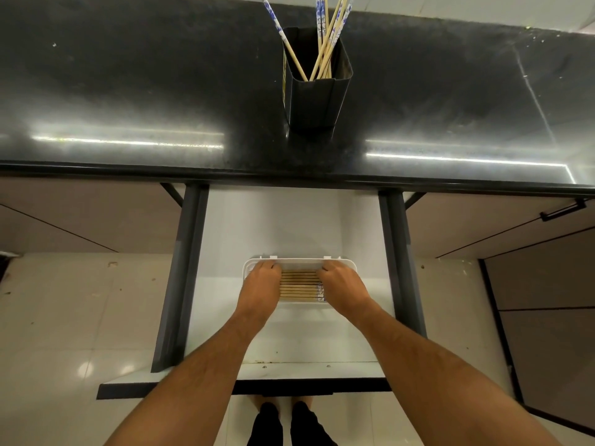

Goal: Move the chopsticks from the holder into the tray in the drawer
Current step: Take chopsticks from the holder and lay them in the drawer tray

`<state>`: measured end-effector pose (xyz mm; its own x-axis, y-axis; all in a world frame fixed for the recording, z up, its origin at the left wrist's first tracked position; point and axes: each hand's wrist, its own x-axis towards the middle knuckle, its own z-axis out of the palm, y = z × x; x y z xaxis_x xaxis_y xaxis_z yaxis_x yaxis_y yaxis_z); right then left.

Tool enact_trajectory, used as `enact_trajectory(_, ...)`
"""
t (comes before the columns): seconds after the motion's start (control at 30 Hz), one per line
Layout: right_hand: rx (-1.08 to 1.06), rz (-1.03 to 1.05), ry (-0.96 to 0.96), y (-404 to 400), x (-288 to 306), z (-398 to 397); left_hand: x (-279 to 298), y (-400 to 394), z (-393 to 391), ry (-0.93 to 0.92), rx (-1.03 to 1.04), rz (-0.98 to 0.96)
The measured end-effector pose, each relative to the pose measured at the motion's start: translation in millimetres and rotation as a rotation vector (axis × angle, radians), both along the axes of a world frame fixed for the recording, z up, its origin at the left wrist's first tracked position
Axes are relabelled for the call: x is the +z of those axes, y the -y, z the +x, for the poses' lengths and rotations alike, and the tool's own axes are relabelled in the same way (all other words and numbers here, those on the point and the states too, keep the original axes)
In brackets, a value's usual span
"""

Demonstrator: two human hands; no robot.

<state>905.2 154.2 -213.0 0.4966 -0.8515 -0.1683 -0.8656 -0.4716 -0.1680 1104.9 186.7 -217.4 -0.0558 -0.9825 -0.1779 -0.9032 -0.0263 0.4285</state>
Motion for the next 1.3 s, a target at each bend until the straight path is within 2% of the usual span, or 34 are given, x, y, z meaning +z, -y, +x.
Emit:
enact_trajectory(0.03,-0.012,-0.033,0.075,-1.8,1.5,-3.4,1.7,-2.6,1.9,0.013,-0.004,-0.079)
enact_trajectory(0.1,-0.103,-0.155,0.296,-6.3,4.7,-9.4,5.5,-8.5,6.4,-0.129,0.067,-0.295)
enact_trajectory(0.17,-0.337,-0.246,0.492,-6.4,8.9,-13.5,9.3,-9.1,8.4,-0.247,0.254,-0.426)
enact_trajectory(0.23,-0.731,-0.214,0.669,-3.4,15.4,-15.6,14.3,-5.2,8.6,-0.384,0.563,-0.396)
enact_trajectory(0.3,-1.124,-0.075,0.816,4.3,17.3,-18.9,17.1,3.4,11.5,-0.514,0.897,-0.240)
enact_trajectory(0.33,-1.264,0.009,0.838,7.9,14.2,-21.1,13.3,7.4,15.0,-0.544,1.028,-0.133)
enact_trajectory(0.4,-1.400,0.169,0.823,8.4,9.5,-24.6,9.2,8.5,20.4,-0.542,1.159,0.048)
enact_trajectory(0.6,-1.391,0.307,0.805,5.2,10.6,-12.7,8.7,8.2,16.7,-0.541,1.141,0.161)
enact_trajectory(1.03,-1.345,0.312,0.708,6.5,10.0,-10.6,10.6,6.3,17.1,-0.493,1.037,0.166)
enact_trajectory(1.3,-1.092,0.329,0.501,18.1,19.1,-15.6,20.6,7.1,15.6,-0.464,0.912,0.126)
